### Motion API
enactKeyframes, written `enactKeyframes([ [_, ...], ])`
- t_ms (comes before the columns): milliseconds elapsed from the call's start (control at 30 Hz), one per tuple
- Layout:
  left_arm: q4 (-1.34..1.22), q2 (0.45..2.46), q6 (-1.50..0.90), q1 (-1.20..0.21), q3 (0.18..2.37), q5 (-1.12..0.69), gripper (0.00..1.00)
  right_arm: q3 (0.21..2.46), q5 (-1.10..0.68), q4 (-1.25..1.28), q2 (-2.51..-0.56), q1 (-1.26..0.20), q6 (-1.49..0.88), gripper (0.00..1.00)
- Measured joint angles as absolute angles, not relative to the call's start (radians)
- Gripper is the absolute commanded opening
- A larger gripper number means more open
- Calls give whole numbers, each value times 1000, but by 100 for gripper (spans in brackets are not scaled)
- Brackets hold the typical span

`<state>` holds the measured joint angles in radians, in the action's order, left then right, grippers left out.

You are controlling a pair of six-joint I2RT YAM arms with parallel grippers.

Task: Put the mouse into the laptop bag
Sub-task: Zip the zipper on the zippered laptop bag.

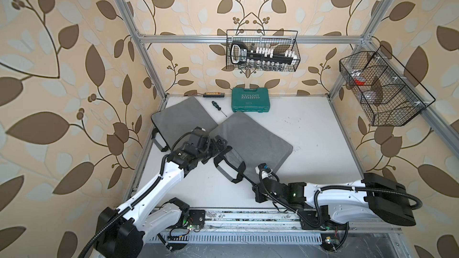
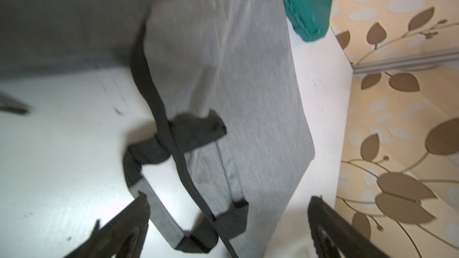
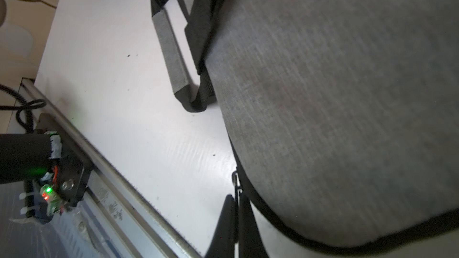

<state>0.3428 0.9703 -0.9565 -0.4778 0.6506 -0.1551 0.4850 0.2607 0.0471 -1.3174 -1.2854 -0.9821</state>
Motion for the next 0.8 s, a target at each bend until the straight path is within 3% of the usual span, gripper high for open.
enactKeyframes([
  [333,4,1069,-1178,-906,427,-127,96,501,310,73,-1349,-1373,-968,0],
  [500,-121,1195,-1247,-981,427,-96,85,501,335,73,-1356,-1398,-968,0],
  [567,-148,1237,-1268,-991,427,-81,73,501,342,73,-1356,-1405,-970,0],
  [667,-154,1270,-1293,-997,428,-57,39,501,353,71,-1356,-1414,-978,0],
  [733,-143,1272,-1302,-996,433,-41,22,501,365,65,-1356,-1420,-992,0],
  [800,-126,1272,-1308,-1002,450,-26,14,501,383,52,-1355,-1426,-1010,0],
])
